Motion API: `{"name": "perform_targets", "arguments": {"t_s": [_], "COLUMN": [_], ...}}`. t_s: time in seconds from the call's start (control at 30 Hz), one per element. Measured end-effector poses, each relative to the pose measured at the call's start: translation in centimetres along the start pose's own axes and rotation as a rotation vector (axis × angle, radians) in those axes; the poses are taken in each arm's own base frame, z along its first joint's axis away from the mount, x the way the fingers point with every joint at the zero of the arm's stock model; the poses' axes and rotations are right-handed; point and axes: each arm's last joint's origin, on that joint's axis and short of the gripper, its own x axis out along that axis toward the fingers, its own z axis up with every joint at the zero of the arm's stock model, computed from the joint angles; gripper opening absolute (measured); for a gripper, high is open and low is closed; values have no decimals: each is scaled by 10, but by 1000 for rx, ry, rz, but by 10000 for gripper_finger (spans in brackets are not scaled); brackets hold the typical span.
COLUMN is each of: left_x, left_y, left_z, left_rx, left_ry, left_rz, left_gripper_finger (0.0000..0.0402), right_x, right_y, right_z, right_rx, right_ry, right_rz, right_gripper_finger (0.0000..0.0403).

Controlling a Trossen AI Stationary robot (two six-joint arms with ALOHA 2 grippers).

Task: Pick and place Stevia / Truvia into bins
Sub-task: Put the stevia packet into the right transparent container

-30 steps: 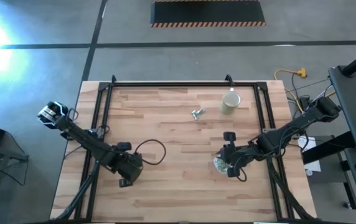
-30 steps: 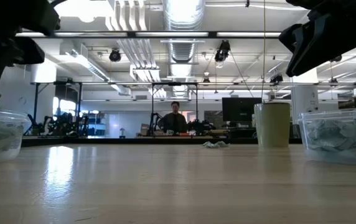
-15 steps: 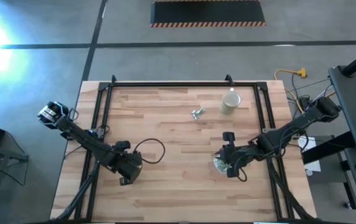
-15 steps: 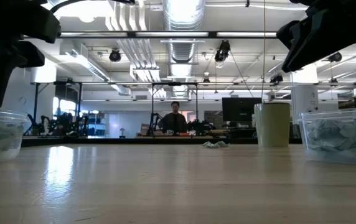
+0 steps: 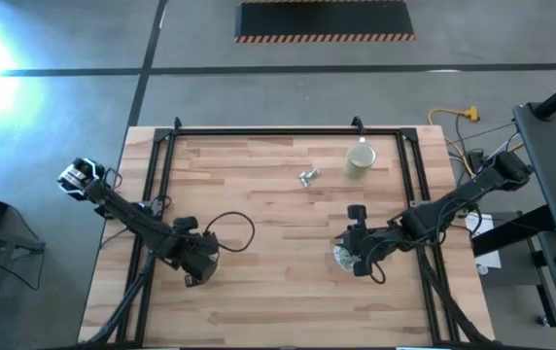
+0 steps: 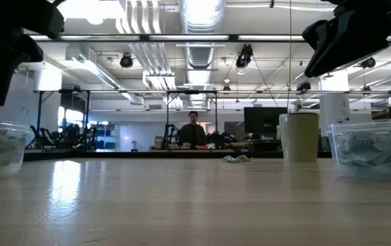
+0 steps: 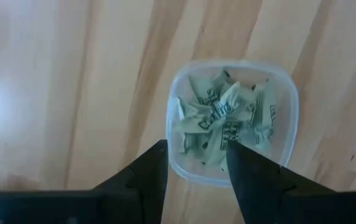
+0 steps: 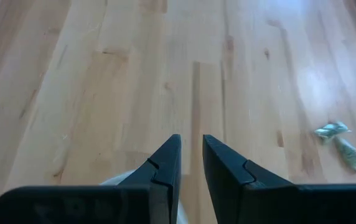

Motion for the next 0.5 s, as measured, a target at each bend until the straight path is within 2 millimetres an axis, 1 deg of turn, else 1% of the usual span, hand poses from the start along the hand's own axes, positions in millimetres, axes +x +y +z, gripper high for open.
{"name": "perform_targets", "arguments": {"t_s": [0.13, 0.23, 0.37, 0.5], "left_x": [-10, -16, -23, -25], "left_y": [4, 10, 17, 23], "left_z": [1, 3, 6, 8], "left_rx": [-4, 19, 49, 40], "left_ry": [-99, -207, -394, -549], "left_rz": [24, 89, 242, 400], "left_gripper_finger": [147, 147, 147, 148], "right_x": [0, 0, 2, 7], "right_y": [-1, -2, -6, -18], "right_z": [3, 7, 13, 18], "right_rx": [-5, -9, 7, 52], "right_ry": [-38, -75, -116, -142], "right_rz": [-44, -50, -60, -95], "right_gripper_finger": [57, 57, 57, 57]}}
